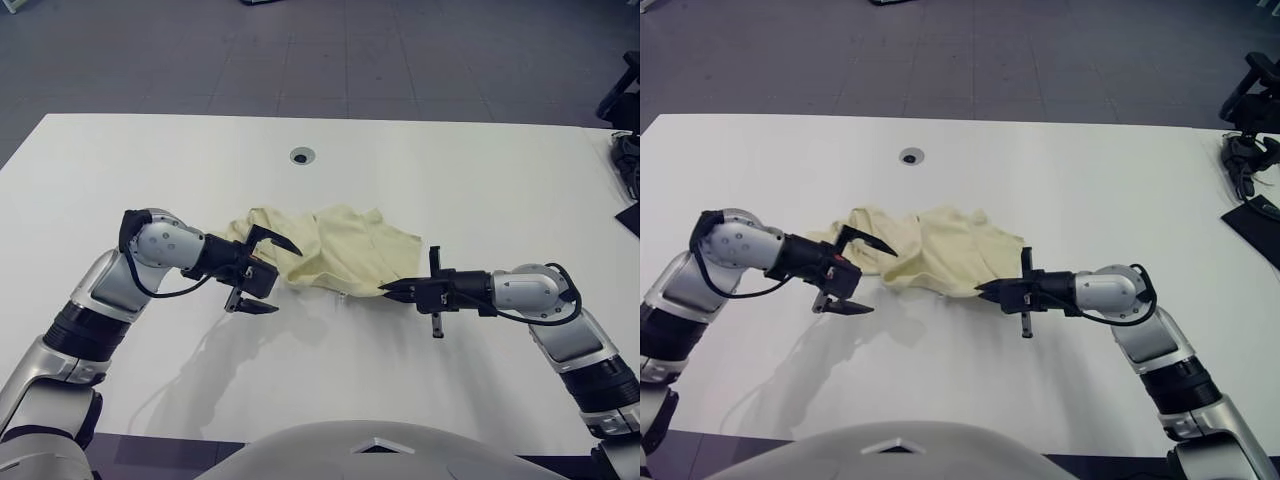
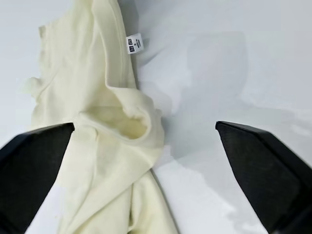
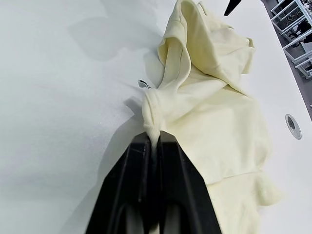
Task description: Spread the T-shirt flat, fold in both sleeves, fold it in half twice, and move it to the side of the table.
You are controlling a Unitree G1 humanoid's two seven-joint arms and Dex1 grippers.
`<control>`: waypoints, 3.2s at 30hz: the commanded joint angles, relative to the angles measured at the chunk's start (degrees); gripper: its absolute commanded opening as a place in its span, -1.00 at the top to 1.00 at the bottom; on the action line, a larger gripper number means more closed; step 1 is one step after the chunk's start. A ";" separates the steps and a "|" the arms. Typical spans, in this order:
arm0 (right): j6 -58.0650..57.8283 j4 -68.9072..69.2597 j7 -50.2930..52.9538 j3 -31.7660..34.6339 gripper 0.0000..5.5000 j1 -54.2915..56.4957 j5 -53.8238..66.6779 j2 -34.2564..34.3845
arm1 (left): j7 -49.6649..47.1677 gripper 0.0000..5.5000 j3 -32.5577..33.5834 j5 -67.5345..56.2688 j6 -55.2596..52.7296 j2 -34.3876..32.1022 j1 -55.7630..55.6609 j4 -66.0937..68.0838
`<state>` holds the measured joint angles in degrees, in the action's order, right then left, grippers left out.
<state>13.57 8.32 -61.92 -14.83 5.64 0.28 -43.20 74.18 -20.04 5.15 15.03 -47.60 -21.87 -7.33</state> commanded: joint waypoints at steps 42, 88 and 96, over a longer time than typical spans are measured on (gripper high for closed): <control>1.22 -3.56 2.69 -1.37 0.99 1.16 0.78 3.22 | -11.77 1.00 -3.76 11.02 6.56 2.93 1.44 6.30; 9.98 -8.34 13.28 9.27 0.99 20.21 -1.11 -8.28 | -36.82 1.00 -0.06 20.58 11.42 -3.84 -8.98 5.46; 1.16 12.01 5.49 5.95 0.99 9.10 7.68 -10.89 | -25.97 1.00 10.01 12.43 2.67 -14.35 17.52 -22.73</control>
<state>17.37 13.54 -53.35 -5.52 20.47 6.58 -52.79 44.13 -11.50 19.79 19.84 -58.08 -12.98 -23.01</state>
